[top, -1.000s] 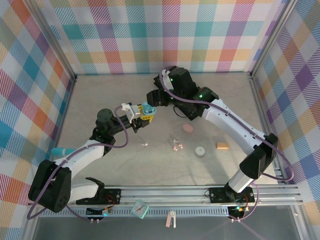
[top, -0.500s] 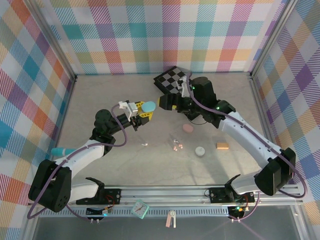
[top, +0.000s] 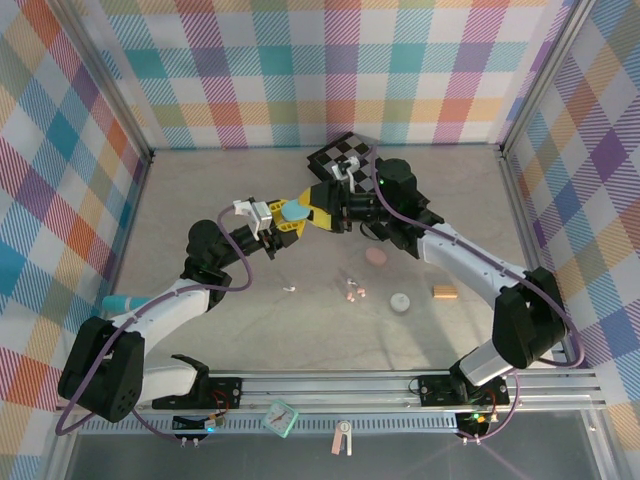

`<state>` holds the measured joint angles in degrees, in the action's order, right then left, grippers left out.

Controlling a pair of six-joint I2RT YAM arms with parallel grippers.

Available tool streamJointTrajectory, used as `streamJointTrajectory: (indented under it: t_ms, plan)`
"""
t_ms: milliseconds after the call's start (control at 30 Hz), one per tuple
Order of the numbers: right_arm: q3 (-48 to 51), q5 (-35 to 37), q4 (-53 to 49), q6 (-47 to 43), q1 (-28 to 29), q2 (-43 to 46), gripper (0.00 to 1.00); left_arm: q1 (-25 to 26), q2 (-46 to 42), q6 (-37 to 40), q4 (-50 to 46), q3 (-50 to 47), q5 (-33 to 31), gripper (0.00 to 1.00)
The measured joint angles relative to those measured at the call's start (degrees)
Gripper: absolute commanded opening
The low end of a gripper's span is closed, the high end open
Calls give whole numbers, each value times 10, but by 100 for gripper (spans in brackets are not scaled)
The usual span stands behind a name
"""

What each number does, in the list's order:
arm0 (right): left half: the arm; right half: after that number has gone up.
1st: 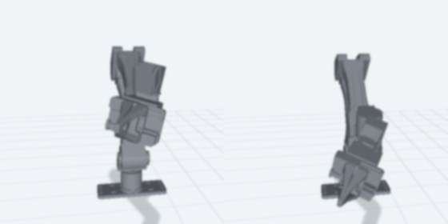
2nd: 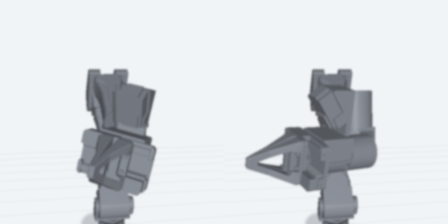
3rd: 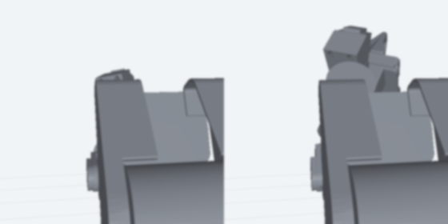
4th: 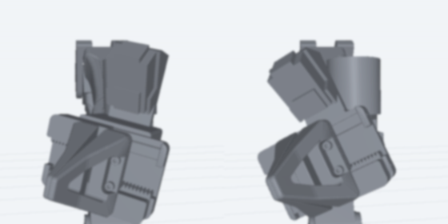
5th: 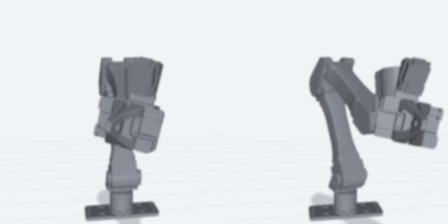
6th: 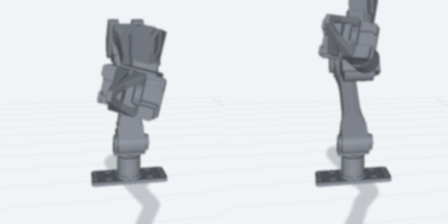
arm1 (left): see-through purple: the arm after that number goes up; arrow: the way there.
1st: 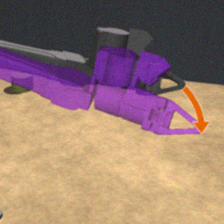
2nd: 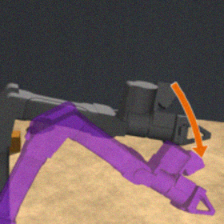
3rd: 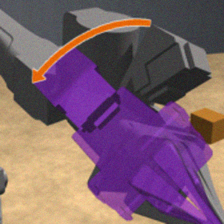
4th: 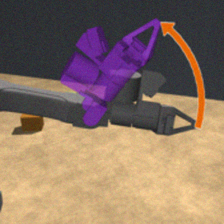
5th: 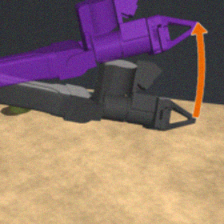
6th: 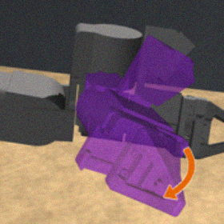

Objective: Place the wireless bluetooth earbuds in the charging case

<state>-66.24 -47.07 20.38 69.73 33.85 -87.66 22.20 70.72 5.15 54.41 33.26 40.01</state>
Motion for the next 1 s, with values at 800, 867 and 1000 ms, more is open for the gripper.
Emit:
streamJointTrajectory:
  t_ms: [800, 867, 1000]
  plan:
    - [0, -5, 40, 28, 4, -27, 14, 0, -1, 8, -9, 3, -11, 78]
    - [0, 5, 23, 14, 0, -27, 15, 0, -6, 9, -20, 2, -22, 91]
    - [-6, 44, -55, -45, -10, -27, 15, 0, -44, 30, -64, -12, -48, 100]
